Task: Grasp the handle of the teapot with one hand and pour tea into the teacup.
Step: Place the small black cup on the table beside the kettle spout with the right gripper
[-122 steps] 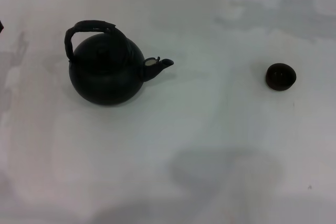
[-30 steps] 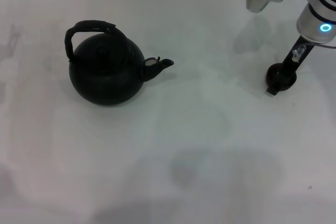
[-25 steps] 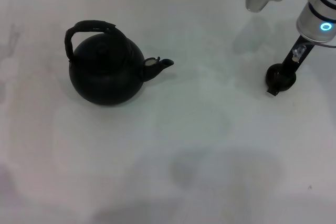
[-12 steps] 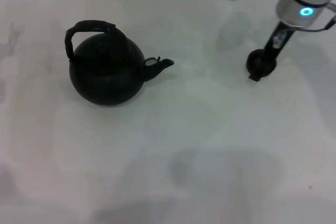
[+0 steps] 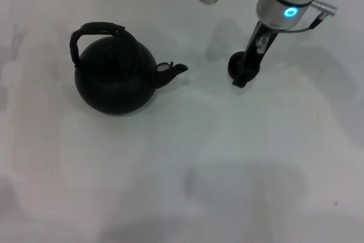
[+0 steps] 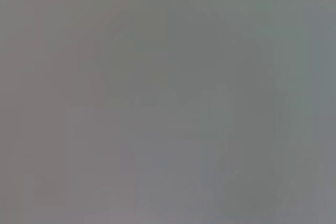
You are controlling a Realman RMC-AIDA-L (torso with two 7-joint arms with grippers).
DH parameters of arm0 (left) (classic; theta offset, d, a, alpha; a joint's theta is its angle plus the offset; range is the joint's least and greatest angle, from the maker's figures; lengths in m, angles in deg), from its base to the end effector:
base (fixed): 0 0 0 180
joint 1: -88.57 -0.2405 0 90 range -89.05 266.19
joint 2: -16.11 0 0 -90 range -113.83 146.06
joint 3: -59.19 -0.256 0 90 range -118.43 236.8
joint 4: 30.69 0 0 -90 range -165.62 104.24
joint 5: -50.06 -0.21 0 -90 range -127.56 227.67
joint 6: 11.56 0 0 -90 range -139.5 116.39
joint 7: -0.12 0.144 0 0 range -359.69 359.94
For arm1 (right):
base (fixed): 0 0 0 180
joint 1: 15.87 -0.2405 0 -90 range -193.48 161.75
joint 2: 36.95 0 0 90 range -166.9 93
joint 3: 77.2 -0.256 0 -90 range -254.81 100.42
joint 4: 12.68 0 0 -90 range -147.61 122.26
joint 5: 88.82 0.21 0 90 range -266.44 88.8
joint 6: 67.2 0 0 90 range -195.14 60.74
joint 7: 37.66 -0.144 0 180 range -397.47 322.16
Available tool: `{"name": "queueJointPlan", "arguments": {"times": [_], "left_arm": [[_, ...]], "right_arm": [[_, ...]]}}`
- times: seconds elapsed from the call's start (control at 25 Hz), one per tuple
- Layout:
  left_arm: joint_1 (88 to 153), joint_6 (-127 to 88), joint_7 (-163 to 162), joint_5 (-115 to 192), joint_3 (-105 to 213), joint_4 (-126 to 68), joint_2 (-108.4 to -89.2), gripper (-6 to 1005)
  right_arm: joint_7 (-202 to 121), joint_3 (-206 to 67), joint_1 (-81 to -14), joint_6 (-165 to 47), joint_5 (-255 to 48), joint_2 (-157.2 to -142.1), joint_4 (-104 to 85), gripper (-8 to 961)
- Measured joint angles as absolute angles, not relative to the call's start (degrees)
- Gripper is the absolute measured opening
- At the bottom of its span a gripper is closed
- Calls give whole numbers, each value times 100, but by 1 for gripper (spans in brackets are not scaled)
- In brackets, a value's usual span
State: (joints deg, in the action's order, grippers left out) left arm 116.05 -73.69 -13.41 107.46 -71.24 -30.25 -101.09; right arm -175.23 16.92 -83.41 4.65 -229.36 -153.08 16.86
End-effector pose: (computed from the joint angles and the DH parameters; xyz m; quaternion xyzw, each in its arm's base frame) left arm -0.3780 0.3357 0.0288 -0.6358 -0.2968 -0.2499 0.6673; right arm 0.1414 0.4138 -0.0729 -0.9281 0.1809 -0.3064 0.1097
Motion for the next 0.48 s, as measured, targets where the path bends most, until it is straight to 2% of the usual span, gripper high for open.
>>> {"name": "queueJointPlan", "arguments": {"times": [0.48], "left_arm": [[11645,-7369,-1341,10738,-7140,-3025,-10106,875]], "right_arm": [[-17525,3258,-8363,42,-21353,-15314,1633,725]]}}
